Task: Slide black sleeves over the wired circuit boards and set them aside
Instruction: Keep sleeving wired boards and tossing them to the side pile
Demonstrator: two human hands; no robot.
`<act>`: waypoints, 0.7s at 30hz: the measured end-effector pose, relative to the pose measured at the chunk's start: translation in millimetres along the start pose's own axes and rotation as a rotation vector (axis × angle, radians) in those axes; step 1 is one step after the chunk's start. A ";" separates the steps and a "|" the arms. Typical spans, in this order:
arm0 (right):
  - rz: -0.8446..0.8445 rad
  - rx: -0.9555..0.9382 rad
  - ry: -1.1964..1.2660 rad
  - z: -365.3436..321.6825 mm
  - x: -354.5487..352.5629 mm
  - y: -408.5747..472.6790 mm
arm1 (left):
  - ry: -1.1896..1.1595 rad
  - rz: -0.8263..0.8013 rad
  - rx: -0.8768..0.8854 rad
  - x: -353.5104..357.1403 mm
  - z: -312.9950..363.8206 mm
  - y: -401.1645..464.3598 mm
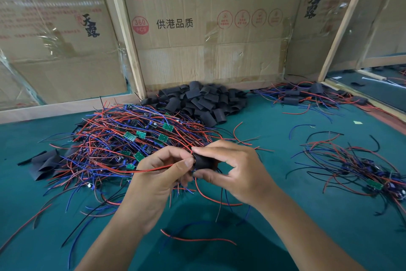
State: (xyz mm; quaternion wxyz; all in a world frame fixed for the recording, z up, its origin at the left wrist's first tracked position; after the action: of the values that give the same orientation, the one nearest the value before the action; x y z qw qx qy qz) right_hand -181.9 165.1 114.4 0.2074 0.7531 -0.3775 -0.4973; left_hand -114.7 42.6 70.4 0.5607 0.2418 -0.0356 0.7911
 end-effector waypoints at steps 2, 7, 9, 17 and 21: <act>-0.003 -0.006 -0.010 -1.5 -0.1 0.1 | -0.018 -0.006 -0.024 1.0 -0.8 -0.2; -0.012 -0.033 -0.014 -4.6 1.8 -0.1 | -0.074 -0.001 -0.064 0.5 -3.1 -0.3; -0.013 -0.052 -0.016 -6.6 2.9 -0.3 | -0.081 0.002 -0.087 -1.2 -5.2 0.0; -0.027 -0.105 -0.070 -11.5 9.8 -3.9 | -0.161 0.052 -0.157 -7.5 -17.4 2.4; -0.028 -0.151 -0.145 -17.1 12.4 -6.0 | -0.173 0.065 -0.166 -7.9 -20.1 1.6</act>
State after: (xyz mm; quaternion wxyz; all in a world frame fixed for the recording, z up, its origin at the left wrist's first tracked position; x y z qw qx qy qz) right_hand -161.5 158.1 110.1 0.2288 0.7026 -0.3421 -0.5804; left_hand -121.0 41.7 49.8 0.5476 0.2609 -0.1570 0.7794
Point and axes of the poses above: each hand's wrist, its own y-axis towards the middle knuckle, its own x-axis out of the palm, z = x × y, the point moved 10 cm from there along y, towards the middle knuckle, and after that the axes turned 14 degrees about -y, right-handed, at the moved point
